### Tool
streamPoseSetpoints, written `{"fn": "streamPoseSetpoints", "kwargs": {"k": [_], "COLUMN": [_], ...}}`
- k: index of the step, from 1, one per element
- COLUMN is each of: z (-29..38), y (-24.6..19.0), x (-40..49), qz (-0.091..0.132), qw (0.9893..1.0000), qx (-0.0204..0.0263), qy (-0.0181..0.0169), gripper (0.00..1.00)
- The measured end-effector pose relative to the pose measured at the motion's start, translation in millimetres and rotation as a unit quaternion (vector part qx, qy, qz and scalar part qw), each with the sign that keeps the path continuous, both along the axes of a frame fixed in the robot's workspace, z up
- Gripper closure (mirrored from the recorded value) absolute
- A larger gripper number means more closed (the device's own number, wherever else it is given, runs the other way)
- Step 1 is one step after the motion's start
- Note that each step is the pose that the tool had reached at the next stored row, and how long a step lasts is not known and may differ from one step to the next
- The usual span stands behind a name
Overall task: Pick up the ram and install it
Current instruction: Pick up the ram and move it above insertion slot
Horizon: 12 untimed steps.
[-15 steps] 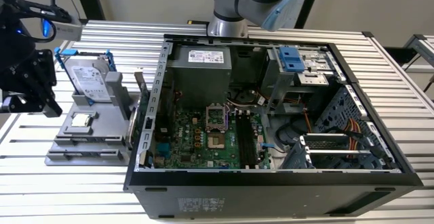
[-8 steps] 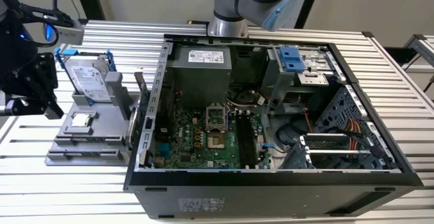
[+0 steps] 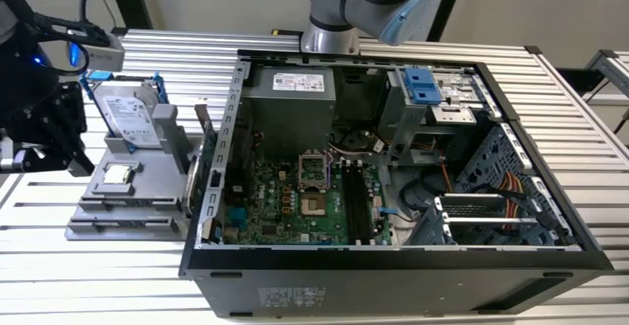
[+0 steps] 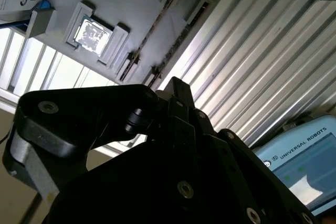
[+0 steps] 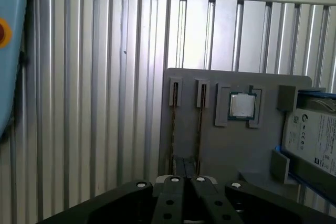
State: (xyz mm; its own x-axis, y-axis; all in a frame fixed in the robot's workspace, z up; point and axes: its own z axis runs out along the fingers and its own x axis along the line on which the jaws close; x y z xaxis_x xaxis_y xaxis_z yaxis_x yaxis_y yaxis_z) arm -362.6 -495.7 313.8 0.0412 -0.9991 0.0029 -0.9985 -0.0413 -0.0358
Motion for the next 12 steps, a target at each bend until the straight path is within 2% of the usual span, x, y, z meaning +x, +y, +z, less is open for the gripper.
{"fn": "streamPoseSetpoints", "kwargs": {"k": [12], "z": [-10.0], "y": [0.1], "x": [0.0], "qz": [0.0], "qw": [1.0], "qx": [0.0], "qy": [0.0009], "gripper": [1.0]}}
